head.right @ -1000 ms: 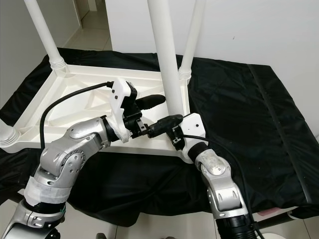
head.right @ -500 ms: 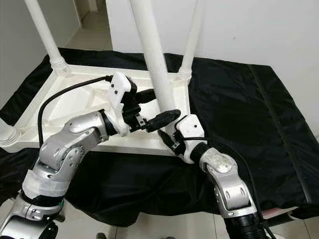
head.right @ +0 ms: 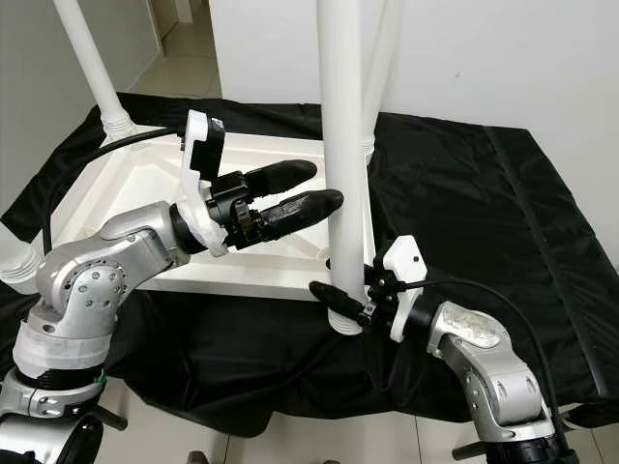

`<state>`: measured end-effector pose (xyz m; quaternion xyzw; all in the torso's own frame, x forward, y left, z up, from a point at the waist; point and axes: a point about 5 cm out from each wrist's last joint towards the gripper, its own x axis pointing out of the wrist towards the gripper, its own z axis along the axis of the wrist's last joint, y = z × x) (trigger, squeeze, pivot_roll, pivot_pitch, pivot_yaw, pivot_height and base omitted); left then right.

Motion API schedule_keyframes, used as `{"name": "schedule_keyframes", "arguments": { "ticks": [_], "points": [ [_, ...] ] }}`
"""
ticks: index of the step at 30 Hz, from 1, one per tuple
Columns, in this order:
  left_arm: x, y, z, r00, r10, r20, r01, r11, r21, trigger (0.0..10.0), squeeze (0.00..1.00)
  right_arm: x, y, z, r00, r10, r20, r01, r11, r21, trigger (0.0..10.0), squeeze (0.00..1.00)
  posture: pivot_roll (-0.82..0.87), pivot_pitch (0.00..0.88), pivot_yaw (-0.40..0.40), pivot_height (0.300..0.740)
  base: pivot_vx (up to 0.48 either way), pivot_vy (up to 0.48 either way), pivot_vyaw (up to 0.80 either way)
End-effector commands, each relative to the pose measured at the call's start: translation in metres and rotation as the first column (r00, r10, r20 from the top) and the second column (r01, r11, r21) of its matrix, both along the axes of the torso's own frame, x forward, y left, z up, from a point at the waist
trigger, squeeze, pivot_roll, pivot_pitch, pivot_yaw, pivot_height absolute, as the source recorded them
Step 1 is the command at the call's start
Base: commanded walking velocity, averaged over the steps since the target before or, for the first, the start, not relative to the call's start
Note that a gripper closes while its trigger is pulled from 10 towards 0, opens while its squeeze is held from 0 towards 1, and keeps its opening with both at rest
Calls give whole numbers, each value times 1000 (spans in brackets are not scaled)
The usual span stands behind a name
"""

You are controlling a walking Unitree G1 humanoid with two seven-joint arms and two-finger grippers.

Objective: Building children table

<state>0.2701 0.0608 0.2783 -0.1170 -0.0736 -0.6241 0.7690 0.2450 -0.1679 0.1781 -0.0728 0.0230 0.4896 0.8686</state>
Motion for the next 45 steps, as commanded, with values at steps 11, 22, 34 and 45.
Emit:
{"name": "schedule_keyframes", "arguments": {
  "ticks": [11, 22, 34, 45],
  "points": [
    [-25, -11, 12, 928, -356, 106, 350, 934, 72, 10000, 0, 2, 3, -2, 979, 174, -102, -177, 984, -14, 10000, 0, -25, 71, -18, 740, 0, 0, 0],
    [-22, -16, 14, 930, -350, 111, 343, 936, 76, 10000, 0, 1, 18, -7, 962, 248, -115, -253, 967, -32, 10000, 0, -21, 76, -20, 740, 0, 0, 0],
    [-17, -14, 18, 933, -352, 73, 349, 936, 50, 0, 0, 2, 16, -9, 956, 263, -133, -270, 962, -39, 10000, 0, -23, 80, -19, 740, 0, 0, 0],
    [-9, -16, 17, 956, -285, 74, 275, 953, 124, 10000, 0, 7, 13, -5, 955, 260, -141, -266, 964, -25, 10000, 1000, -19, 82, -22, 740, 0, 0, 0]
  ]
}}
